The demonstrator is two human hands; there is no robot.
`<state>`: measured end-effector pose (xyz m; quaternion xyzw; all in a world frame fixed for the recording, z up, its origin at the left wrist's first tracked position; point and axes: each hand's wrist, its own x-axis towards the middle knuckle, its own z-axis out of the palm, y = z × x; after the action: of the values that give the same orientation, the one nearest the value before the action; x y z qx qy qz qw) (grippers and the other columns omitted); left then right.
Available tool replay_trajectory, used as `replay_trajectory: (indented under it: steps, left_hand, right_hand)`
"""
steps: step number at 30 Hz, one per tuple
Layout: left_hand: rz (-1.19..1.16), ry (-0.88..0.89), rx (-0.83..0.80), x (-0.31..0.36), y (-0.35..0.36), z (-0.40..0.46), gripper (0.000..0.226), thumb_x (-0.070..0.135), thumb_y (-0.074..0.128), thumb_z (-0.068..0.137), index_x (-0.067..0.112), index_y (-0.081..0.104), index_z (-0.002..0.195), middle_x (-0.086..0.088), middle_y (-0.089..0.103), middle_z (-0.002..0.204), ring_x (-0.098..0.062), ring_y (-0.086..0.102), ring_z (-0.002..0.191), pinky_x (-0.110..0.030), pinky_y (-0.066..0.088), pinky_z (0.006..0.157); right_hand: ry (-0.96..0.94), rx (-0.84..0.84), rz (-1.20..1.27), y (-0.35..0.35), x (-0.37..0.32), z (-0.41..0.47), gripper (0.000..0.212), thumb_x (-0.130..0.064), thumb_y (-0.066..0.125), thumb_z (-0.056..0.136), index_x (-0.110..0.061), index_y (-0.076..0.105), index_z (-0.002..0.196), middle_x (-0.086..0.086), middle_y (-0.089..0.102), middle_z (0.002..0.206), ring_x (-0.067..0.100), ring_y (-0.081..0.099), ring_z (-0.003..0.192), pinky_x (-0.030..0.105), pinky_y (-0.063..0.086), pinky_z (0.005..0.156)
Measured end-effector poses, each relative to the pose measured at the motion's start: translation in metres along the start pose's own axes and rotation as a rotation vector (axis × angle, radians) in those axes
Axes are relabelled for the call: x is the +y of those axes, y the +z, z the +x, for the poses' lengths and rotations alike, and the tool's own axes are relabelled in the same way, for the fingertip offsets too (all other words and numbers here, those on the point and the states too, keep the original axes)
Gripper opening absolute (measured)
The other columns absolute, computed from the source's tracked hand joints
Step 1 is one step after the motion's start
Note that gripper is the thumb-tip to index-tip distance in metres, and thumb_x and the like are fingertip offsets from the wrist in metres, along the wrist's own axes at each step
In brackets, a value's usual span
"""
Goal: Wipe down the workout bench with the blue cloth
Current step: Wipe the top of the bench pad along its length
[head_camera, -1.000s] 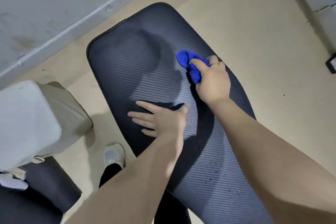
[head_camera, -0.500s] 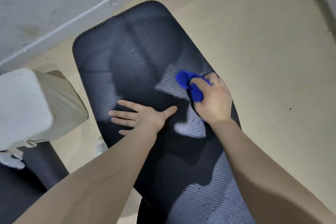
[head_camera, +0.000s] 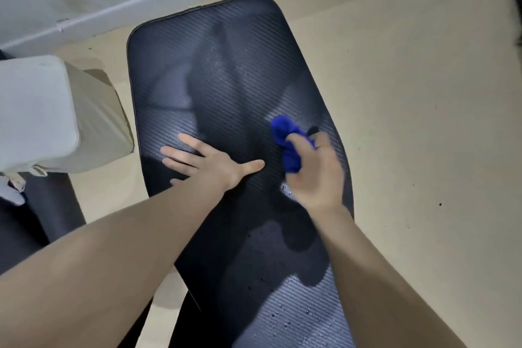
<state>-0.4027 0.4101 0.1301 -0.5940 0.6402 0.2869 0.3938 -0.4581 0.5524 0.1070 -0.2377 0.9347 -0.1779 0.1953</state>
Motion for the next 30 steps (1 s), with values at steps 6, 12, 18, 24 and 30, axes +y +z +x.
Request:
replay_trajectory:
  steps: [6, 12, 18, 24, 30]
  left_hand:
    - [0.015, 0.014, 0.022, -0.003, 0.006, 0.006, 0.158, 0.075, 0.071, 0.049, 0.006, -0.039, 0.138, -0.027, -0.04, 0.145, -0.04, -0.03, 0.14, -0.059, -0.005, 0.114]
    - [-0.078, 0.06, 0.066, -0.006, 0.01, 0.006, 0.158, 0.069, 0.077, 0.05, 0.009, -0.039, 0.138, -0.026, -0.041, 0.145, -0.038, -0.032, 0.14, -0.058, -0.008, 0.114]
    - [-0.279, 0.16, -0.072, -0.025, -0.02, -0.002, 0.122, 0.046, 0.07, 0.074, 0.016, -0.021, 0.149, -0.019, -0.032, 0.153, -0.034, -0.021, 0.145, -0.052, -0.001, 0.117]
    - [-0.614, 0.435, 0.039, -0.083, -0.058, 0.021, 0.05, 0.018, 0.053, 0.09, 0.008, 0.041, 0.138, -0.008, 0.02, 0.147, -0.021, 0.045, 0.112, -0.025, 0.033, 0.103]
    - [-0.617, 0.388, 0.009, -0.146, -0.073, 0.031, 0.054, 0.024, 0.046, 0.093, 0.012, 0.035, 0.145, -0.008, 0.04, 0.147, -0.027, 0.038, 0.136, -0.033, 0.029, 0.113]
  right_hand:
    - [0.034, 0.07, -0.083, -0.008, 0.001, 0.05, 0.031, -0.017, 0.053, 0.08, -0.027, 0.059, 0.108, 0.008, 0.049, 0.106, 0.03, 0.051, 0.084, 0.029, 0.038, 0.06]
    - [0.288, 0.154, 0.163, 0.024, -0.047, 0.037, 0.03, -0.015, 0.049, 0.08, -0.027, 0.061, 0.105, 0.005, 0.047, 0.107, 0.03, 0.054, 0.088, 0.028, 0.035, 0.064]
    - [0.135, 0.022, -0.058, 0.015, -0.05, 0.019, 0.037, -0.016, 0.051, 0.084, -0.031, 0.057, 0.118, 0.01, 0.048, 0.115, 0.035, 0.049, 0.1, 0.037, 0.043, 0.075]
    - [0.286, 0.133, 0.053, 0.046, -0.11, 0.026, 0.044, -0.009, 0.053, 0.079, -0.029, 0.058, 0.118, 0.012, 0.045, 0.117, 0.035, 0.046, 0.098, 0.039, 0.044, 0.085]
    - [-0.058, 0.028, -0.114, 0.06, -0.137, -0.001, 0.038, -0.015, 0.055, 0.08, -0.031, 0.061, 0.113, 0.011, 0.052, 0.11, 0.036, 0.05, 0.091, 0.036, 0.042, 0.071]
